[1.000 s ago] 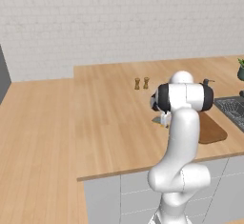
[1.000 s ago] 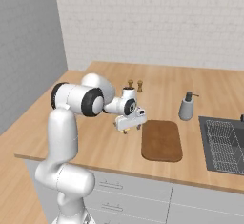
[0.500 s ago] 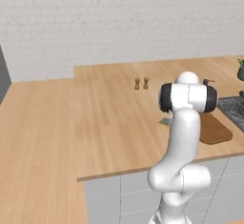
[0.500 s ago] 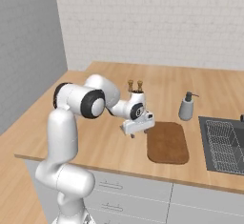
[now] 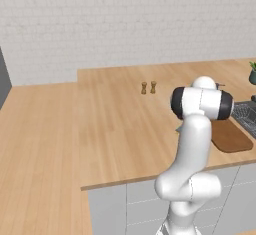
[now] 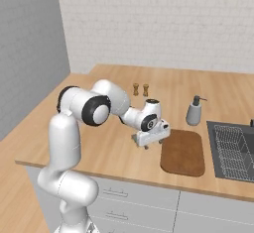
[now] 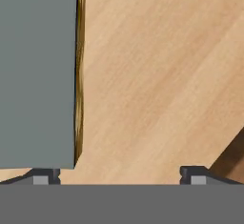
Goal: Pick up the sponge from the counter and clean the cutting board by briefly scrubbing or pressing down on the cutting board. Once finished, release the sponge.
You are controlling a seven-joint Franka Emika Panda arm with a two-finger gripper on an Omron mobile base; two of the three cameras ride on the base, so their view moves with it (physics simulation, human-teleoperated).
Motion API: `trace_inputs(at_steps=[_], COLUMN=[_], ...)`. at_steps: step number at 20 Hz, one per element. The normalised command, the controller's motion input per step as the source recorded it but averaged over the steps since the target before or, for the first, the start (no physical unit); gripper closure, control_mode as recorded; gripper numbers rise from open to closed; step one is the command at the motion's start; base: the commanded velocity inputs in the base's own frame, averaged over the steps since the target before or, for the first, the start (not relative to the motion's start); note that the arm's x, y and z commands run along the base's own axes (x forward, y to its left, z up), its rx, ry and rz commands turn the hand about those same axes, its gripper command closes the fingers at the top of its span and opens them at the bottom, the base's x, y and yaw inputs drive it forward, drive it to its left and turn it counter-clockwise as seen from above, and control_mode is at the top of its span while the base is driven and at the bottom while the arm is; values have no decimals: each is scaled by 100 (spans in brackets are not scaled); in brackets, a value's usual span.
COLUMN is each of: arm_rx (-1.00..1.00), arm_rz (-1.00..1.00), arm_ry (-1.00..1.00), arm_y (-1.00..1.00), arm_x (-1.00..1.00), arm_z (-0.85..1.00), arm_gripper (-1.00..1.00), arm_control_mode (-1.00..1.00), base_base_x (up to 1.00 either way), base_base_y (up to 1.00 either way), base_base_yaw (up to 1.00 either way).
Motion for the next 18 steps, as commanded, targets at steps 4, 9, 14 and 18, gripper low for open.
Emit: trace_inputs(at_steps=[4, 9, 14, 18], arm_rx=[-39, -45, 14, 49], arm_rz=[0, 11, 20, 12], arm_ry=[-9, 0, -21, -28], arm_y=[-4, -16, -73, -55], arm_x=[-100, -100, -100, -100], arm_z=[-100, -50, 82, 100], arm_gripper=[-100, -100, -100, -100], arm_control_mode=[-100, -100, -100, -100], base_base_x=[0, 0, 0, 0], base_base_y=[0, 0, 0, 0], base_base_yaw=[0, 0, 0, 0])
